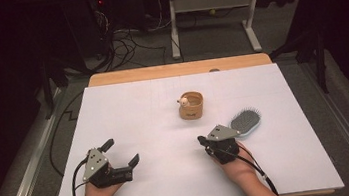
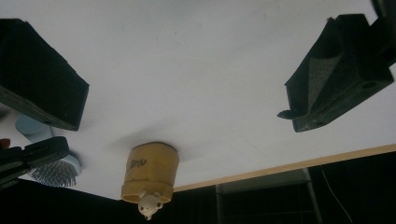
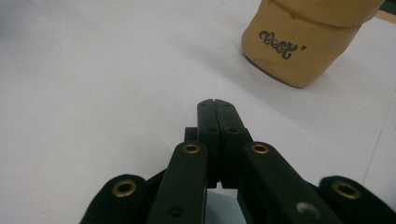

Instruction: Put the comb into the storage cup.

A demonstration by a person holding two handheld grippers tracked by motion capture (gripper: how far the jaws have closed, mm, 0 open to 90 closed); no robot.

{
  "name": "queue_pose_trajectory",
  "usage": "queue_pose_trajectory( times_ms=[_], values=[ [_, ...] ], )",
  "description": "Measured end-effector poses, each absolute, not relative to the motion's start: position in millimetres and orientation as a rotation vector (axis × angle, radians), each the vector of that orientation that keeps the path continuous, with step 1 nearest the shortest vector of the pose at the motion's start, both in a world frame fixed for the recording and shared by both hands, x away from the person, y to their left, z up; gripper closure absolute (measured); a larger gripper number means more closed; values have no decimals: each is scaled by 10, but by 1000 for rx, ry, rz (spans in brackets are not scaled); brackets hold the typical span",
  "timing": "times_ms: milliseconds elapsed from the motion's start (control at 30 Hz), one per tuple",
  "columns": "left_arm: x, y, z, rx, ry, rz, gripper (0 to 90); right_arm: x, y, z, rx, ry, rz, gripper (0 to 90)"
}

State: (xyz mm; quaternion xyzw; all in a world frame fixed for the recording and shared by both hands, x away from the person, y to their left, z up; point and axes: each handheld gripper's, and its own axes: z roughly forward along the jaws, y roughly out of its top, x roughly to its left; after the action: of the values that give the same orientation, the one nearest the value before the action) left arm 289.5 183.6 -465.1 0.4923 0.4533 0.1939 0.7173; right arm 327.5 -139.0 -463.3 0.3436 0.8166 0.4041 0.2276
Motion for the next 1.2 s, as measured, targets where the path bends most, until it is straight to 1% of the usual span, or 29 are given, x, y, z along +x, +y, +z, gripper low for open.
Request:
queue_pose_trajectory(
  times_ms=[700, 1200],
  values=[
    [2880, 1834, -4642, 1092, 995, 419, 3, 3226, -1498, -4653, 978, 2306, 1058, 900],
    [2860, 1835, -4631, 1089, 990, 417, 3, 3147, -1541, -4615, 930, 2350, 1019, 900]
  ],
)
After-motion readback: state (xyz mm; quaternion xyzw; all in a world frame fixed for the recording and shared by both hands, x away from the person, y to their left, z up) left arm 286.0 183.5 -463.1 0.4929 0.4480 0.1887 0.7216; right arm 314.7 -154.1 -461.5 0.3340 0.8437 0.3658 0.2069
